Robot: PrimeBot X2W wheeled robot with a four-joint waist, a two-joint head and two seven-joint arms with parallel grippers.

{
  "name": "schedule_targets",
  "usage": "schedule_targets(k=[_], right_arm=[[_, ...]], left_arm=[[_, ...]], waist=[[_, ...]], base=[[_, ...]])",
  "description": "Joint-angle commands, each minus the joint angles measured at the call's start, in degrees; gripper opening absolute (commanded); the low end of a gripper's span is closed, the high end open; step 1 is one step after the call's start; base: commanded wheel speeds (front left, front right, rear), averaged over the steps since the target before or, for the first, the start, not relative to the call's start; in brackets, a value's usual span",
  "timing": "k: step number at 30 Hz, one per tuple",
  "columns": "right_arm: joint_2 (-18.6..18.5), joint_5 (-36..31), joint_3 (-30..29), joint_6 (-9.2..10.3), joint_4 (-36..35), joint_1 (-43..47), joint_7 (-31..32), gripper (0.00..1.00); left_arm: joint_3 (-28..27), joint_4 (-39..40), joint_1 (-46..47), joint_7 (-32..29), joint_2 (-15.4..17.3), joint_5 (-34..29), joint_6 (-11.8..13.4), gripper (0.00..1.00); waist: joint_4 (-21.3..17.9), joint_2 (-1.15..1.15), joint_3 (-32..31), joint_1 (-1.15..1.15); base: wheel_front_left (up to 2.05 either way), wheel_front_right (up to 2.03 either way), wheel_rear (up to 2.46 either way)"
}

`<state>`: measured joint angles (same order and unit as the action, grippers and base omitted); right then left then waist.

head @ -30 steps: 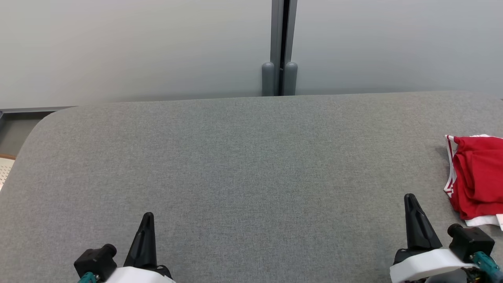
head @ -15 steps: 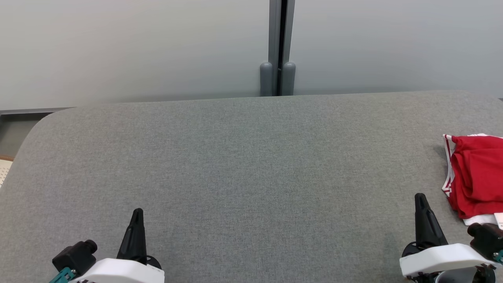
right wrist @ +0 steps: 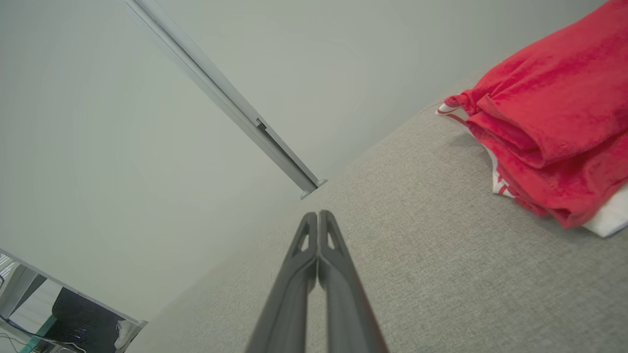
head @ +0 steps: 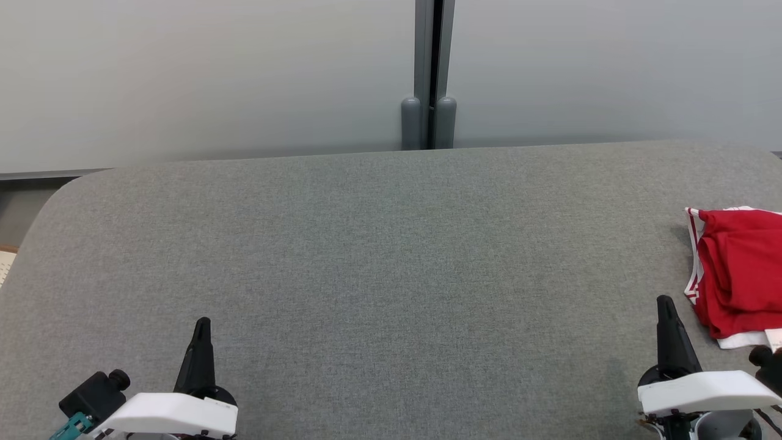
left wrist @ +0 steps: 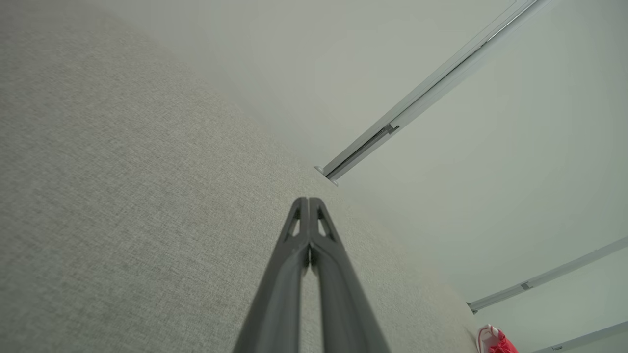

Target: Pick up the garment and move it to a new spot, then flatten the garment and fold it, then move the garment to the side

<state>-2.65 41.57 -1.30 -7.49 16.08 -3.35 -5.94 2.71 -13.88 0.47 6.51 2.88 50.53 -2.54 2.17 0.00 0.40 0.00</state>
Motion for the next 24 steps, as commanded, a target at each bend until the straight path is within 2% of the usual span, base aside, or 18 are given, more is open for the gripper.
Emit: schedule_targets(k=[1,24], right_arm=[[-0.2,2.0,-0.4,-0.01,-0.9,-1.3,0.5,0.00],[-0.3,18.1,-2.0,-0.01,-1.4,-2.0,4.5,0.00]], left_arm=[[-0.6,0.6,1.6,-0.4,0.4,1.7,-0.5,0.00],[-3.2,0.4,3.2,-4.4,0.5,15.2,-2.0,0.00]], waist=[[0.0,0.00,0.0,0.00],[-0.6,0.00,-0.1,0.00]], base=[[0.00,0.00,0.00],[0.00,0.00,0.00]])
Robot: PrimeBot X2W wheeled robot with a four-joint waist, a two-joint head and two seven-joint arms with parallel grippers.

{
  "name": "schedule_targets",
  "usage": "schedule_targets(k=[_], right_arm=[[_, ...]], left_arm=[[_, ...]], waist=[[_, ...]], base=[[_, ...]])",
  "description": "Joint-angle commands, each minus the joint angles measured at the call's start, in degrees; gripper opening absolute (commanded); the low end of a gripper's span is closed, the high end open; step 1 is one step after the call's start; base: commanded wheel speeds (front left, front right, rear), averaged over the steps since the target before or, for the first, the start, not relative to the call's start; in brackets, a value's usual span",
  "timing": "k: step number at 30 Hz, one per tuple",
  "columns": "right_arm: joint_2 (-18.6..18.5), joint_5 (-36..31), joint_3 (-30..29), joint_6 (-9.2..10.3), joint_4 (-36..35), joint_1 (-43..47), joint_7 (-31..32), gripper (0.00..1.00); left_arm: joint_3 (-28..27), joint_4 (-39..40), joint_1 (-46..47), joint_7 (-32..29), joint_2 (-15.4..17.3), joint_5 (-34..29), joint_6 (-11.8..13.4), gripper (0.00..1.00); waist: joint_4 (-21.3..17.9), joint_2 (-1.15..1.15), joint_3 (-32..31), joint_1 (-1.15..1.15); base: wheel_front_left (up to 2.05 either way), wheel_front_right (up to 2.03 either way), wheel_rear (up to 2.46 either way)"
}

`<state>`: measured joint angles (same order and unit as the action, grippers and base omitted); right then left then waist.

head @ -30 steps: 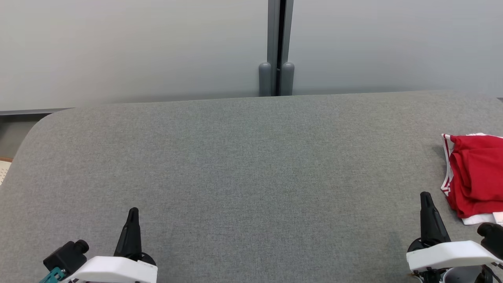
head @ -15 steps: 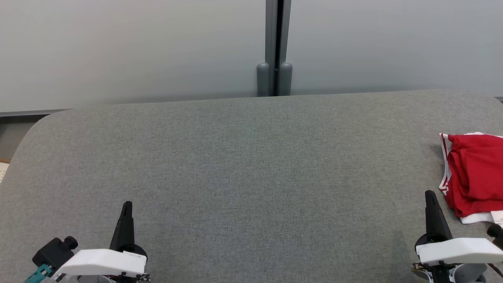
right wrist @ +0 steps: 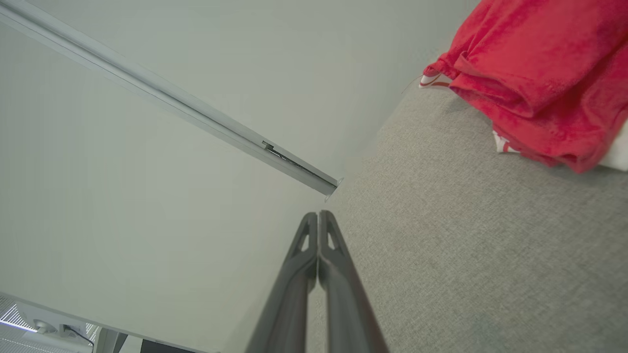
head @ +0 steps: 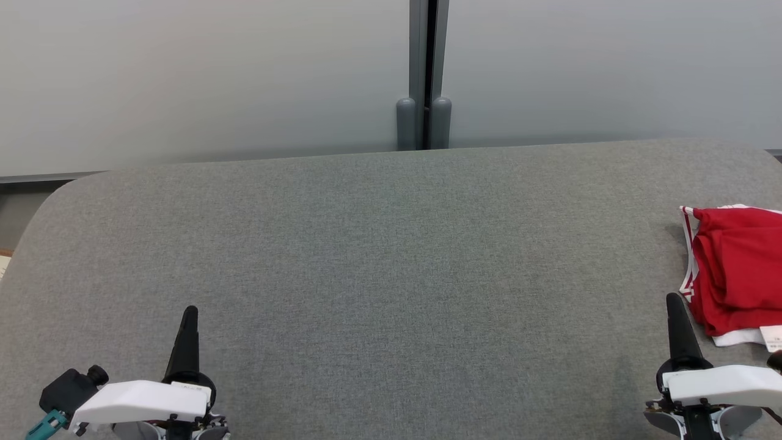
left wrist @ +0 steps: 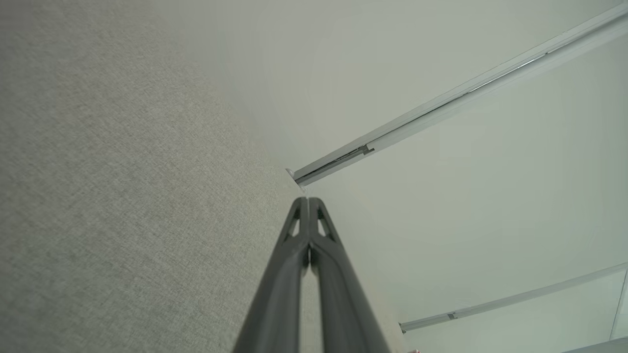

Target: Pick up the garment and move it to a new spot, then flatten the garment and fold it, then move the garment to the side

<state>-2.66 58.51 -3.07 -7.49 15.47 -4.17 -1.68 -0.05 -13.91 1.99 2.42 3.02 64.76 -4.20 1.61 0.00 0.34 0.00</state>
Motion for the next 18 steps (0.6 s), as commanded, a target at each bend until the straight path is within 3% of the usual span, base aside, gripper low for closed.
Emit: schedule_targets(k=[1,18], right_arm=[[-0.3,1.8,-0.3,-0.01,-0.8,-1.2,0.5,0.00],[-0.3,12.1,-1.3,-0.01,-1.1,-1.6,3.0,0.00]], left_arm=[[-0.6,0.4,1.7,-0.4,0.4,1.5,-0.4,0.00],[-2.3,0.3,2.7,-3.0,0.4,10.0,-1.5,0.00]], waist=[[0.0,0.00,0.0,0.00],[-0.4,0.00,0.0,0.00]], base=[[0.00,0.00,0.00],[0.00,0.00,0.00]])
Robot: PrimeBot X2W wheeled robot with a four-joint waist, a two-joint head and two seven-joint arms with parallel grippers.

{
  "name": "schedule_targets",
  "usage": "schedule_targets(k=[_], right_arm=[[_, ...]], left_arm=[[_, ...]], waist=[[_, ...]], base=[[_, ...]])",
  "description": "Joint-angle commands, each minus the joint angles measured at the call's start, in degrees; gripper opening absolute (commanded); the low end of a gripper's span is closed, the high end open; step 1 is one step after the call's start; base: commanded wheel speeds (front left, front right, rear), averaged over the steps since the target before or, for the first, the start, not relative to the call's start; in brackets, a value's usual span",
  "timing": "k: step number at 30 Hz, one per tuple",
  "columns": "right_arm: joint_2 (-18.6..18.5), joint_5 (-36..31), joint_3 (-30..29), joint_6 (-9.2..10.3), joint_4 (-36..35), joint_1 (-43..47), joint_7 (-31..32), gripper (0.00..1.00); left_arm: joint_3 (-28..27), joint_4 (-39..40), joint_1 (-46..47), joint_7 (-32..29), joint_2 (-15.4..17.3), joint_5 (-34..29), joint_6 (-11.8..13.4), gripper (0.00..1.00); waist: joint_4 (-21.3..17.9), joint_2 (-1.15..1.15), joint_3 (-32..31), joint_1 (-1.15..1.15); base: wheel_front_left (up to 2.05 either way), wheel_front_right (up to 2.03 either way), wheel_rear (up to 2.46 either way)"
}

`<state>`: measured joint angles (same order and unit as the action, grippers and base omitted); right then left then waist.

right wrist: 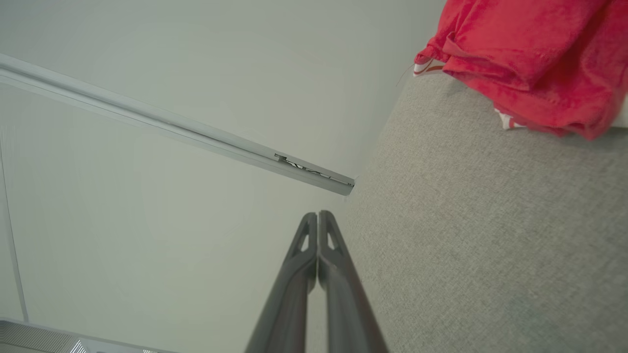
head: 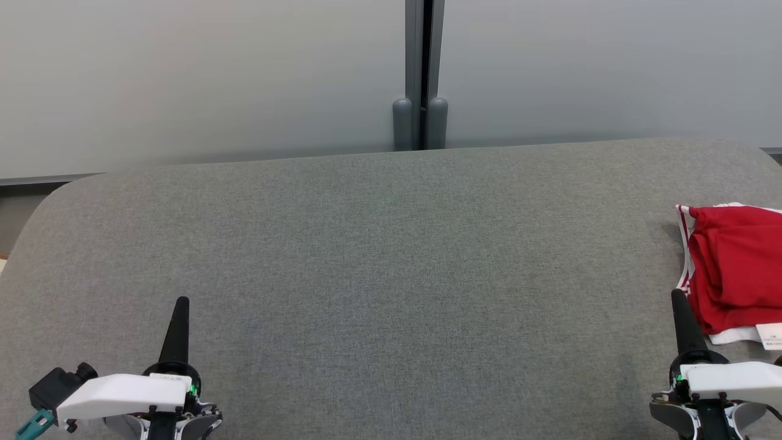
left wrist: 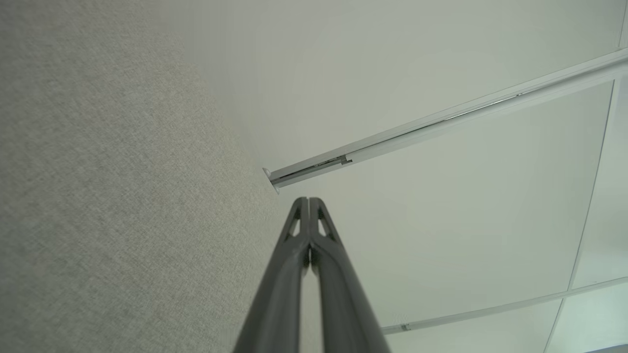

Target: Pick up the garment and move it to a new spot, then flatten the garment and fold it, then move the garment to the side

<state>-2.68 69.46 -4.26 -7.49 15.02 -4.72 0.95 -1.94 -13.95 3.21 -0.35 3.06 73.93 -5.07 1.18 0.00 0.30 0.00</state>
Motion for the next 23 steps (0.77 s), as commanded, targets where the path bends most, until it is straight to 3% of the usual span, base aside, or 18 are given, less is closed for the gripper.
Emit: schedule_targets(k=[1,23], right_arm=[[-0.3,2.3,-0.3,-0.01,-0.7,-1.1,0.7,0.00],[-0.3,12.4,-1.4,-0.01,-0.9,-1.4,3.2,0.00]], left_arm=[[-0.6,0.3,1.5,-0.6,0.4,1.7,-0.6,0.00],[-2.4,0.1,2.5,-3.1,0.4,10.2,-1.6,0.00]], waist=[[-0.1,0.00,0.0,0.00],[-0.6,0.00,-0.1,0.00]], base=[[0.00,0.00,0.00],[0.00,0.00,0.00]])
